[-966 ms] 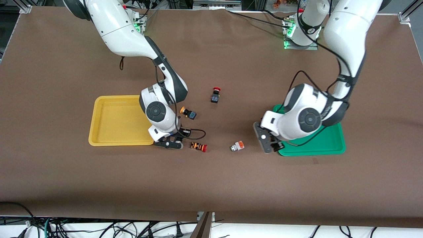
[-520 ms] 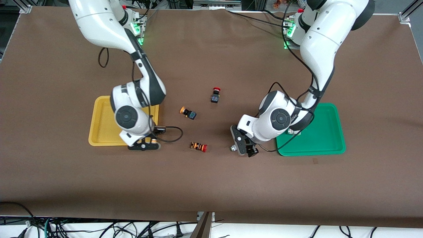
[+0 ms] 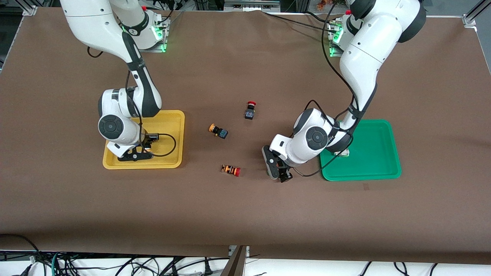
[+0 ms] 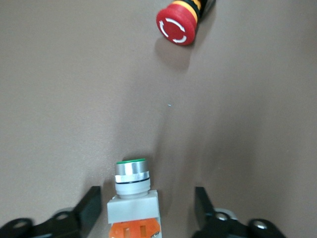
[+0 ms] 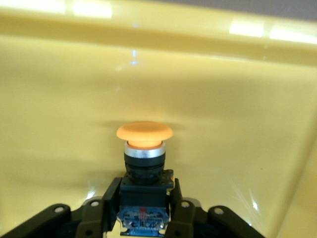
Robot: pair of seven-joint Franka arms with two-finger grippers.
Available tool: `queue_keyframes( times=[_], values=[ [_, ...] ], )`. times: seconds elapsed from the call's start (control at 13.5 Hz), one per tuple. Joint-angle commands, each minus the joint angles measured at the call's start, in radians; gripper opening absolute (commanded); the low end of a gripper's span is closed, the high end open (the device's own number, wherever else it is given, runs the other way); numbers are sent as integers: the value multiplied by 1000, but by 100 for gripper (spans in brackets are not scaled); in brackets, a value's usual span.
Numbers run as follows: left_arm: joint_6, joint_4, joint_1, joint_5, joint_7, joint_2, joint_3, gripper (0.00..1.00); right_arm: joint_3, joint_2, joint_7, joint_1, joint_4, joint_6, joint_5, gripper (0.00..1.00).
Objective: Place green and yellow buttons in trays
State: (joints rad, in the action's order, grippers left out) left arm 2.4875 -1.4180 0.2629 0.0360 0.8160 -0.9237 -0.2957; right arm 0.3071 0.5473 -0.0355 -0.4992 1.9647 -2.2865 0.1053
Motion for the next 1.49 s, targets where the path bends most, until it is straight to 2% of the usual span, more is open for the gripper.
queue_keyframes(
  times=[0.0, 0.07, 0.22, 0.45, 0.59, 0.82, 0.97, 1.04, 1.11, 1.26, 1.41],
  values=[
    [-7, 8, 2, 47, 17, -4, 7, 34, 1, -81, -26, -12, 33, 4, 8, 75],
    [-10, 8, 2, 47, 17, -3, 7, 19, -3, -86, -68, -15, 10, 27, 11, 77],
    [-25, 8, -1, 47, 11, 12, 6, 6, -48, -84, -246, -25, -77, 131, 13, 77],
    [-241, 22, -8, 35, 2, 118, 7, 4, -164, -67, -591, -36, -168, 183, 23, 77],
    [-402, 22, -91, 33, 11, 186, 3, 5, -252, -29, -801, -48, -196, 161, 101, 77],
    [-623, 22, -192, 45, 14, 272, 7, 6, -260, 23, -1050, -102, -227, 69, 204, 78],
    [-703, 16, -288, 51, 17, 283, 12, 6, -261, 43, -1150, -119, -227, 13, 256, 78],
    [-723, 8, -345, 79, 46, 281, 12, 6, -261, 49, -1196, -131, -227, -7, 270, 80],
    [-722, 1, -390, 114, 73, 275, 12, 6, -261, 65, -1248, -143, -227, -34, 283, 92],
    [-662, -47, -464, 145, 77, 266, 12, 6, -261, 94, -1310, -185, -222, -109, 286, 95],
    [-525, -155, -516, 186, 97, 263, 10, 6, -261, 106, -1331, -200, -219, -125, 286, 96]
  ],
)
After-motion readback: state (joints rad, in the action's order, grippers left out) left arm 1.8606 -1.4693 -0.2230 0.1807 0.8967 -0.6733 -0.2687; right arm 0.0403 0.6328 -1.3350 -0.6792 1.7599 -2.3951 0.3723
